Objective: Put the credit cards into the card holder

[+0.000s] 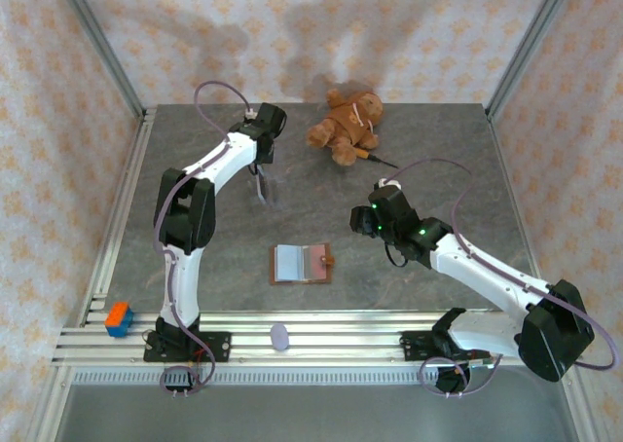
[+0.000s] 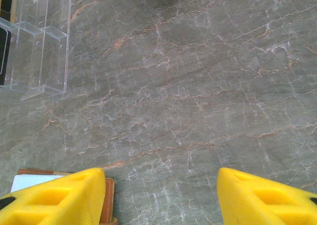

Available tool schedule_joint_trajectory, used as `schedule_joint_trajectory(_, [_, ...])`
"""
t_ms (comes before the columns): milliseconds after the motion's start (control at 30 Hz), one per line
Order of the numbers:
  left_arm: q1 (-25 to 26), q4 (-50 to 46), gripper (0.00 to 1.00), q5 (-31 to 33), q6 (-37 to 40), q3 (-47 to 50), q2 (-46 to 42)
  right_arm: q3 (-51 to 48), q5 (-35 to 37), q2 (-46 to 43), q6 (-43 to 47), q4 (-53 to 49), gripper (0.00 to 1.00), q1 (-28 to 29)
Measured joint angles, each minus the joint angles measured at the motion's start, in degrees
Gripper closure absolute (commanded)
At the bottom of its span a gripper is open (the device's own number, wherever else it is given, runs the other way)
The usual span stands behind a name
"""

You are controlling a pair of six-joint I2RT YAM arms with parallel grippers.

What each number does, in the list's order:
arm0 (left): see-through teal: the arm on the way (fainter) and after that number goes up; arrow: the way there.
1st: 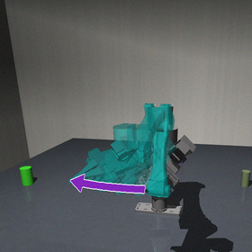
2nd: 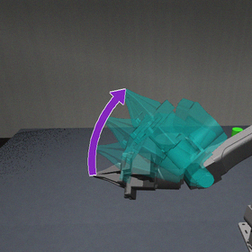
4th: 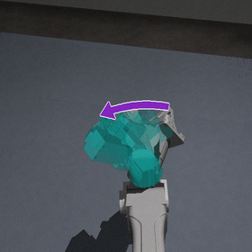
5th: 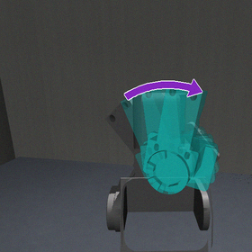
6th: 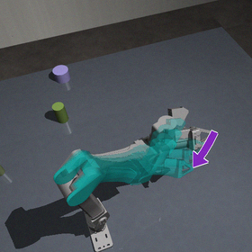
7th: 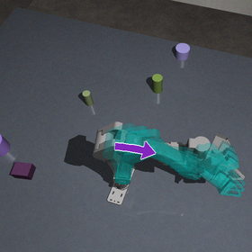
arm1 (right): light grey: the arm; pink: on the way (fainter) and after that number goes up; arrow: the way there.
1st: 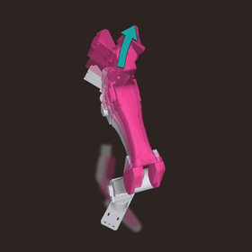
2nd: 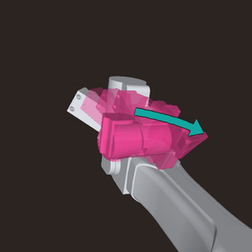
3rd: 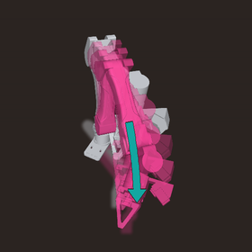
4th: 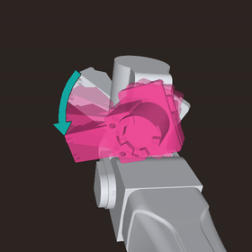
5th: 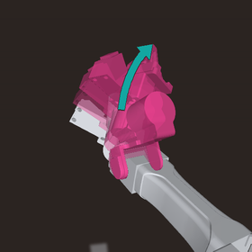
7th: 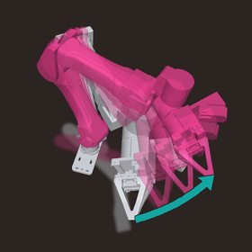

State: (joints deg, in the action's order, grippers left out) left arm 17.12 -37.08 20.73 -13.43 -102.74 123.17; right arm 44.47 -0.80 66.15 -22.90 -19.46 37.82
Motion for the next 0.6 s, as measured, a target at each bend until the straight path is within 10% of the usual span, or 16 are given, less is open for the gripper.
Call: schedule_joint_trajectory(600, [0.0, 0.3, 0.58, 2.7, -0.1, 0.2, -0.1, 0.0, 0.2, -0.1, -0.1, 0.0, 0.38, 0.0])
